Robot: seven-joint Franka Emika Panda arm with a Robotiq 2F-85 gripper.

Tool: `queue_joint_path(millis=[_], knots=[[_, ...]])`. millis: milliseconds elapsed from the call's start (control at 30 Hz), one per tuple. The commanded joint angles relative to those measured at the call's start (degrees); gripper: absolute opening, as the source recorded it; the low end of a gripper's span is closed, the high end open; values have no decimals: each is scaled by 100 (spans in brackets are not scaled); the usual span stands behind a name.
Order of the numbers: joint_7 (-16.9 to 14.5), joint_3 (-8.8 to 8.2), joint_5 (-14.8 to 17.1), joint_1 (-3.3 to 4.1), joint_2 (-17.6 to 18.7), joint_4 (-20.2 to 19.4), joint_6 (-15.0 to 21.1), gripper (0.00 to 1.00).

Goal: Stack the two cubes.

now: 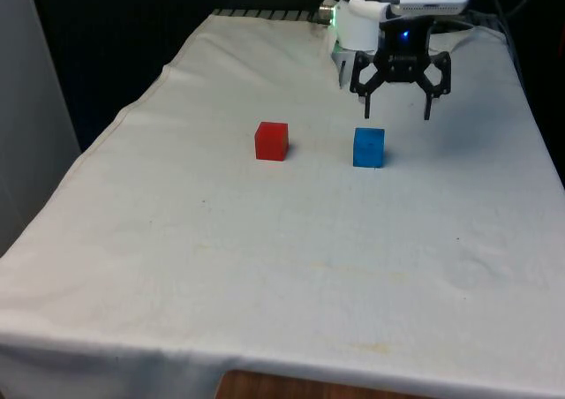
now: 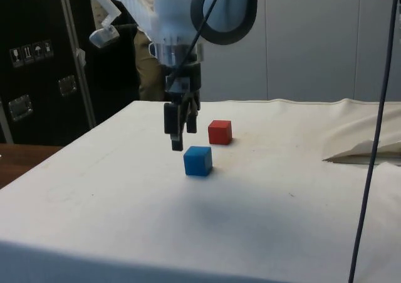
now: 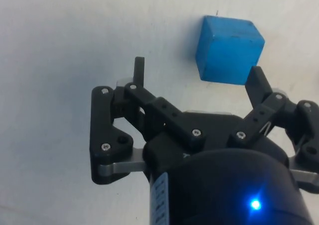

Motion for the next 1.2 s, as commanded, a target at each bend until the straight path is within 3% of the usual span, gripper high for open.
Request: queue_joint_path(millis=[0,500,1167], knots=[[-52,11,29,-23,52,0,46,100],[-338,-166,23,-40,384,23,97,100],[-246,-413,34,-57,584,149,46,100]])
